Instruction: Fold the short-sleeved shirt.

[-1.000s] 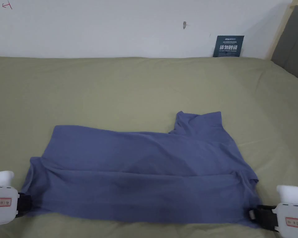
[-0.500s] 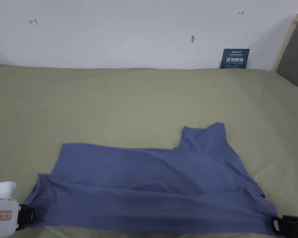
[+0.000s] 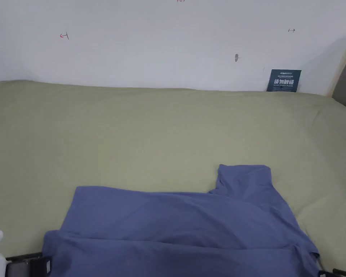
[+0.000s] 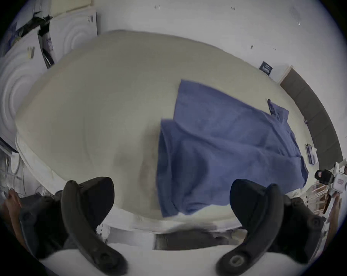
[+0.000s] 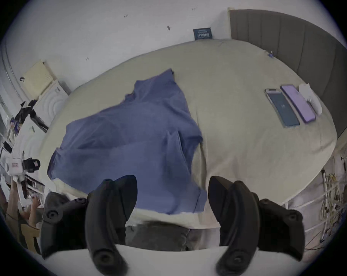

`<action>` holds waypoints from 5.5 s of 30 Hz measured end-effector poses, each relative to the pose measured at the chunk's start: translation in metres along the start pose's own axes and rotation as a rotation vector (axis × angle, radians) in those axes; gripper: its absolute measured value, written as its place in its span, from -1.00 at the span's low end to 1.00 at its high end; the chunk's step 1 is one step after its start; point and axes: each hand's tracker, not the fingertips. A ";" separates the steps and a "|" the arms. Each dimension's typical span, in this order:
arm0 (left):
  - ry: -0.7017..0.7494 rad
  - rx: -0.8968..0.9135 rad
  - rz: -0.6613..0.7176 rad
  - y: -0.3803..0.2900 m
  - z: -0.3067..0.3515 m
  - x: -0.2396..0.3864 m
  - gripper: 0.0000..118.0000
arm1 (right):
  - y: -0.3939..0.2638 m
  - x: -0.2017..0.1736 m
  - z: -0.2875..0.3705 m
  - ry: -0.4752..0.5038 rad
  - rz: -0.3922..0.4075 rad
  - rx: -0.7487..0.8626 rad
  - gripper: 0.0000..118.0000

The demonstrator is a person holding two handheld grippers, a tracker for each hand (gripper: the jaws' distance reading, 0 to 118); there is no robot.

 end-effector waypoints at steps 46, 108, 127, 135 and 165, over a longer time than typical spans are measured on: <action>0.038 -0.060 -0.125 0.168 -0.176 0.059 -1.00 | 0.170 0.009 -0.190 -0.056 0.155 -0.083 -0.95; -0.006 0.887 -0.268 -0.026 0.128 0.222 -1.00 | 0.006 -0.197 0.083 -0.097 0.320 0.841 -0.98; -0.417 -0.176 0.263 0.022 -0.031 -0.057 -1.00 | -0.014 -0.206 0.046 -0.137 0.341 0.712 -0.98; -0.493 -0.228 0.256 0.022 -0.053 -0.085 -0.41 | -0.017 -0.200 0.029 -0.172 0.329 0.648 -0.98; -0.520 -0.222 0.330 0.021 -0.045 -0.078 -0.94 | -0.016 -0.185 0.047 -0.130 0.293 0.643 -0.98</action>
